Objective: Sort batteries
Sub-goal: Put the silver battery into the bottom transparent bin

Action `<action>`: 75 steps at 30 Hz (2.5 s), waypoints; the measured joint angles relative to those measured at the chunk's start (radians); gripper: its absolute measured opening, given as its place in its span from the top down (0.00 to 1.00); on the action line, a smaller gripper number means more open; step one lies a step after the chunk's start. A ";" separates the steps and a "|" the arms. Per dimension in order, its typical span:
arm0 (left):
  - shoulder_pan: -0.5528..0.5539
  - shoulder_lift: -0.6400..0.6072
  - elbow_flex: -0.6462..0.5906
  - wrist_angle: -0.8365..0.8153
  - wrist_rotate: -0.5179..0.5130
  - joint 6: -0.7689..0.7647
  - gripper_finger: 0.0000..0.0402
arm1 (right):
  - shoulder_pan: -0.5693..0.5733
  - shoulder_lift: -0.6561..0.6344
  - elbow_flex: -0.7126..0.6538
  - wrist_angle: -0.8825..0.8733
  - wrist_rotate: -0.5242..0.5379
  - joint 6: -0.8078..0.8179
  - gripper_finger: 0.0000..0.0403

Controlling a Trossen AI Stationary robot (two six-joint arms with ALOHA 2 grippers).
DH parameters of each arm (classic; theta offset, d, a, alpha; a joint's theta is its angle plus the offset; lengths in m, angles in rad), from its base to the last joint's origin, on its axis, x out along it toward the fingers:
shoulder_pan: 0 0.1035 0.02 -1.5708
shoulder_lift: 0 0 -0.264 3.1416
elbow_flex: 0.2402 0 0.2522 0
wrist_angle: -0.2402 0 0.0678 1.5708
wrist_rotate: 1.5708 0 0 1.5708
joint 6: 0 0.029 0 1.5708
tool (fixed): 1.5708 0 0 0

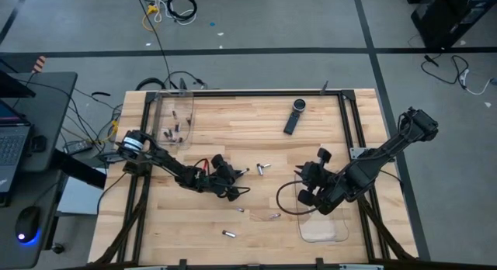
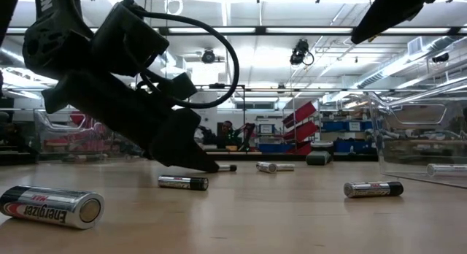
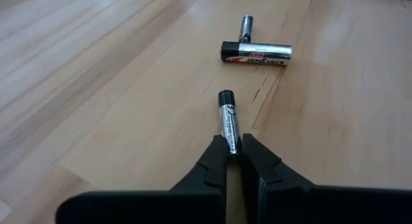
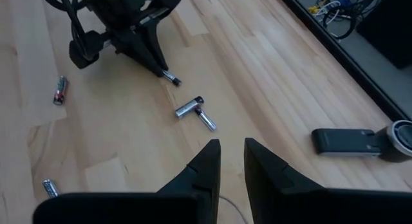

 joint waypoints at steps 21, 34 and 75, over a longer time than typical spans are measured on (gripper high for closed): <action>-0.007 -0.218 -0.001 0.023 0.086 0.192 0.97 | 0.000 0.000 -0.008 0.212 0.000 -0.161 0.86; -0.045 -0.395 0.000 0.285 0.311 0.634 0.97 | -0.001 0.000 -0.039 0.703 0.049 -0.723 0.86; 0.048 -0.229 0.239 0.546 0.526 0.731 0.97 | -0.170 0.000 -0.377 1.869 -0.359 -1.343 0.58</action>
